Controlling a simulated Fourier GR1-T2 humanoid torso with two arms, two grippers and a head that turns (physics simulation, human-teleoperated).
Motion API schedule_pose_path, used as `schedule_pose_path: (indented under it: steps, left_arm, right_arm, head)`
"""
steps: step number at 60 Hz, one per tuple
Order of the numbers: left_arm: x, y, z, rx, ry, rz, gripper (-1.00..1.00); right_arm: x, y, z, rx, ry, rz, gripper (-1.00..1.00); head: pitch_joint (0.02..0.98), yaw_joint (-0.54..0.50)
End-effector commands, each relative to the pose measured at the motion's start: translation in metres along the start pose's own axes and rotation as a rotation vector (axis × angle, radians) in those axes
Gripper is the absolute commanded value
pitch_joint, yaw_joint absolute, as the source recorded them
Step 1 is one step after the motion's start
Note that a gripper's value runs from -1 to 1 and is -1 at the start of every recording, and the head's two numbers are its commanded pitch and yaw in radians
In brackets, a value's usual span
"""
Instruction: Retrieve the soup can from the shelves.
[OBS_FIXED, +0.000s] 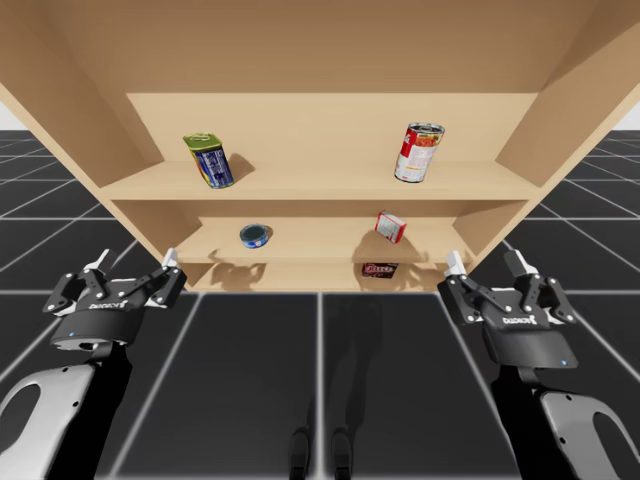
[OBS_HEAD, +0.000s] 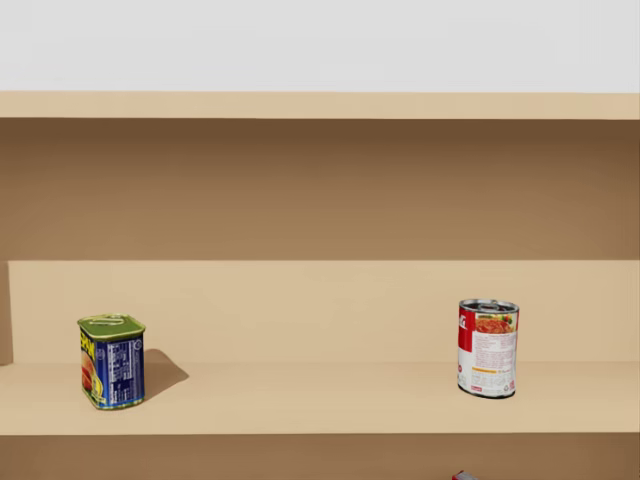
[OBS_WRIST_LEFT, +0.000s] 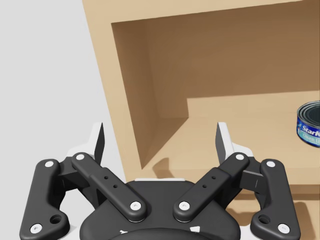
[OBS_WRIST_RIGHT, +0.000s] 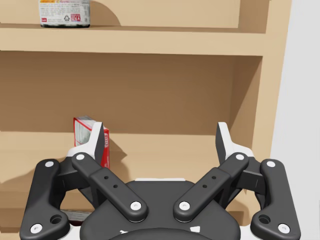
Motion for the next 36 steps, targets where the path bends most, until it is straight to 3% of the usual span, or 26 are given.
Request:
schedule_pose_path:
  steps: [1, 4, 14, 21, 36]
  left_arm:
    - [0.0003, -0.0001, 0.0001, -0.003, -0.004, 0.000, -1.00]
    - [0.0002, 0.0000, 0.0002, -0.004, -0.005, 0.000, -1.00]
    - [0.0002, -0.0002, 0.0004, -0.005, -0.005, 0.000, -1.00]
    - [0.0002, -0.0006, 0.0006, -0.007, -0.005, -0.002, -1.00]
    - [-0.0001, -0.0021, 0.0006, -0.015, -0.006, -0.006, -1.00]
  right_arm:
    - [-0.0006, 0.0012, 0.0010, -0.019, -0.008, -0.021, -1.00]
    - [-0.0001, 0.0007, 0.0004, 0.005, -0.002, -0.030, -1.00]
    - [0.0000, 0.0005, -0.0010, 0.018, 0.011, -0.014, -1.00]
    - [-0.0004, 0.0014, -0.0009, 0.022, 0.012, -0.003, -1.00]
    - [0.0002, 0.0015, -0.0012, 0.020, 0.013, -0.011, -1.00]
  head:
    - [0.084, -0.01]
    - [0.090, -0.02]
    - [0.128, -0.05]
    - [0.164, -0.12]
    - [0.203, -0.28]
